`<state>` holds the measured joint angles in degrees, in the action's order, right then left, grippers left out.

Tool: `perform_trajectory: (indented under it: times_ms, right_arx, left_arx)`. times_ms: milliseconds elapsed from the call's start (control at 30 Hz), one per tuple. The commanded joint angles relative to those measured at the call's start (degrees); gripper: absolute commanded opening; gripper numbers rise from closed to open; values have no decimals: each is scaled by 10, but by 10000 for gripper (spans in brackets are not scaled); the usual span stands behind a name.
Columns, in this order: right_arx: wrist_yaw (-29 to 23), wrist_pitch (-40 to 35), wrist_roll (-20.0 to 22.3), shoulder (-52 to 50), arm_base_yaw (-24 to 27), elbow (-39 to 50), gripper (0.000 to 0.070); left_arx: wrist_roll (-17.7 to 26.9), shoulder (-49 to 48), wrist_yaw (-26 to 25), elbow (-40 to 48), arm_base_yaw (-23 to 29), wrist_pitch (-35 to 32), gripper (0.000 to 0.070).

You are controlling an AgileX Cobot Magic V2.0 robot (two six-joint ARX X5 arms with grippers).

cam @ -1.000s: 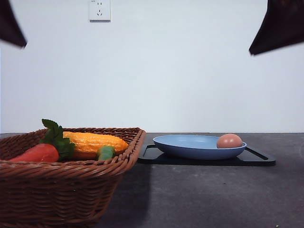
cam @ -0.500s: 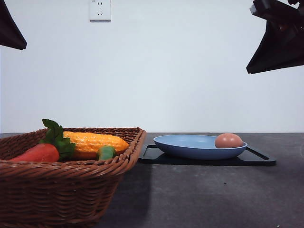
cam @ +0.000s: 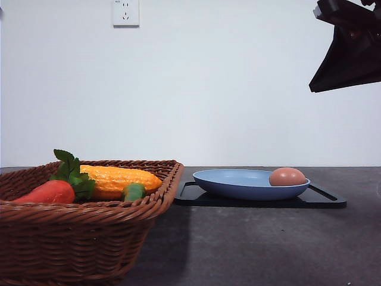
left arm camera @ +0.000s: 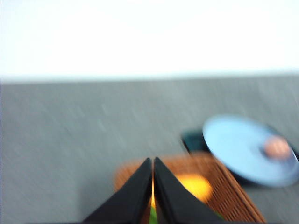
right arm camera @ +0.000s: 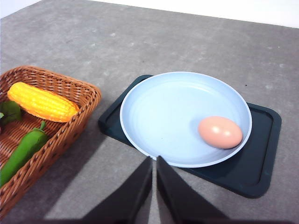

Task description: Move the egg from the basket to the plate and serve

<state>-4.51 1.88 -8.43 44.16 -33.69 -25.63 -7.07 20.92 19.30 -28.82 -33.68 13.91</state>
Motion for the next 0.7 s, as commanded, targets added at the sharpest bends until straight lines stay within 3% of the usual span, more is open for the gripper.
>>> perform_trajectory:
  times_ms: [0, 333, 500, 667]
  right_arx:
    - [-1, -6, -7, 2, -3, -5, 0]
    - [-1, -6, -7, 2, -3, -5, 0]
    - [-1, -6, -7, 2, -3, -5, 0]
    - [-1, -6, -7, 2, -3, -5, 0]
  left_arx:
    - [34, -28, 2, 13, 28, -3, 0]
    - [20, -177, -24, 139, 254, -32, 0]
    - [-1, -208, -34, 195, 305, -32, 0]
    - [-1, -208, -57, 235, 323, -32, 0]
